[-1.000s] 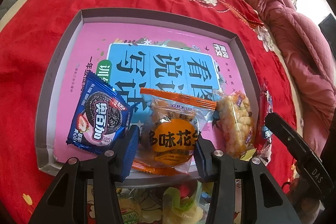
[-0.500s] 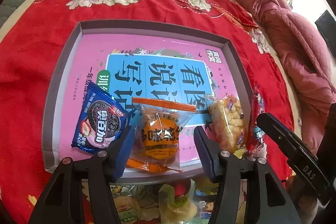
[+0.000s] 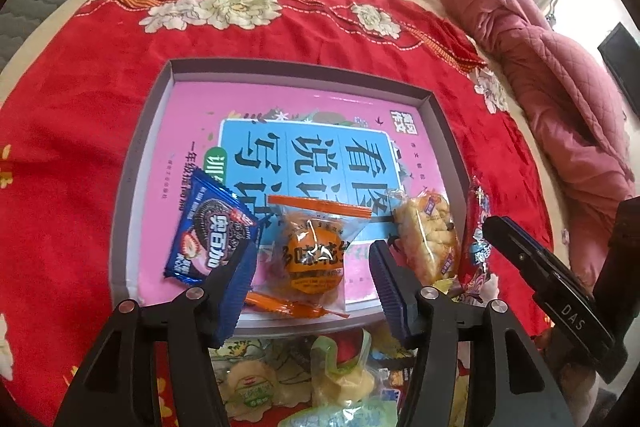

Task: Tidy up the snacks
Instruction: 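Move both tools back from the box toward the remaining snack pile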

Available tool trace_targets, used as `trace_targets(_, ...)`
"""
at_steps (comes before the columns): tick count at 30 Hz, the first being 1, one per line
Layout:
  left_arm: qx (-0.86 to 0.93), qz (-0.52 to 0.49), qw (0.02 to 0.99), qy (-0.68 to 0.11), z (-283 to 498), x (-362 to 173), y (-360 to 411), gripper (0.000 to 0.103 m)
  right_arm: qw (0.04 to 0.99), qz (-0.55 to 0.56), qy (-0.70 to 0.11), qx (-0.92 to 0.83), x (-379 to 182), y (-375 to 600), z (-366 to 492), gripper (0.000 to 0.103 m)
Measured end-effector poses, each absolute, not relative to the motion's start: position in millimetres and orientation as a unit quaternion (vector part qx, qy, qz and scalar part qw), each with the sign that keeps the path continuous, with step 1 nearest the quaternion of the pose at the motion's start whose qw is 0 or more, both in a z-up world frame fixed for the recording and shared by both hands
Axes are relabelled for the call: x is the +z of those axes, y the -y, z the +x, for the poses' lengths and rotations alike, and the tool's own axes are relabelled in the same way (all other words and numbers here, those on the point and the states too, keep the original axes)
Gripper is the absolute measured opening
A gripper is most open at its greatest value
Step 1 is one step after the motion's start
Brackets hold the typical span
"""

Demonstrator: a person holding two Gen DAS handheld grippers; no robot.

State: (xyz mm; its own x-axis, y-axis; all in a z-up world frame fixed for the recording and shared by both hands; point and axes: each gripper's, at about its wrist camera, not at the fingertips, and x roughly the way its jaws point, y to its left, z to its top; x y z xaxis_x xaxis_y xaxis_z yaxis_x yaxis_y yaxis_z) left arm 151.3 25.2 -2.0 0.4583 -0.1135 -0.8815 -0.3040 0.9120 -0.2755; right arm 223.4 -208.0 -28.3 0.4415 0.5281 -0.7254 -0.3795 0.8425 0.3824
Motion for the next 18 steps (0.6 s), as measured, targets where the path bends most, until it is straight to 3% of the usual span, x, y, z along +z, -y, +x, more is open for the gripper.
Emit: trace_targets(18, 0.075, -0.213, 0.837, -0.498, 132, 20, -41, 0.061, 0.849, 0.088, -0.441, 0.279, -16, 209, 218, 0.05)
